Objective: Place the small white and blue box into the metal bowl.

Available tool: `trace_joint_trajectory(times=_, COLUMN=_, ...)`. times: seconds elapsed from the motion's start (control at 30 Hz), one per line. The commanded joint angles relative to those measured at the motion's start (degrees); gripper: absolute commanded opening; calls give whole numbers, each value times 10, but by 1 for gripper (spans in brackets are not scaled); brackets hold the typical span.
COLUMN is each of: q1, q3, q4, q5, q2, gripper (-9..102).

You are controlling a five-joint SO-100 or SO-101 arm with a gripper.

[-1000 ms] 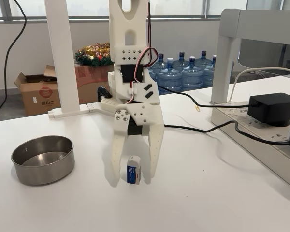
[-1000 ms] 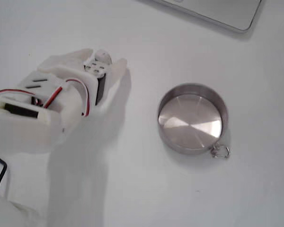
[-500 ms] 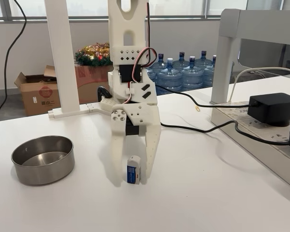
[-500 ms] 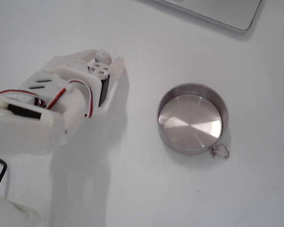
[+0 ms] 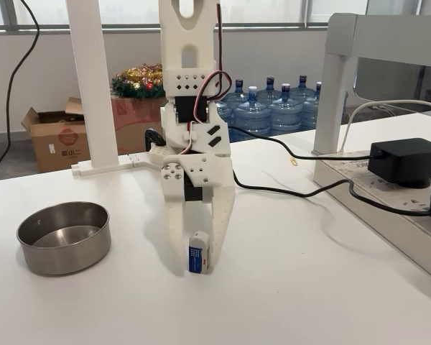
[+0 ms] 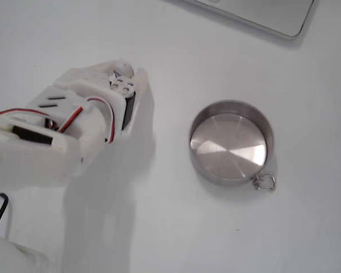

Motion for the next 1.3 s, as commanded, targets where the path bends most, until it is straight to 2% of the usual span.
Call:
trace_joint_trajectory(times=0.0, q1=9, q3=-7, q4=-11, q5=-2, q2=9, gripper=5)
trace_joint_trajectory(times=0.63, q1=13, q3=-6, q4=-11, q5=-2, q2=12, gripper=3)
trace_joint_trajectory(times=0.93, q1=33, q3=39, q4=0, q5=-2, q2=154, gripper=3)
trace_joint_trajectory(times=1.27, q1=126, q3=98, q4=0, q5=-2, q2=260, gripper=3)
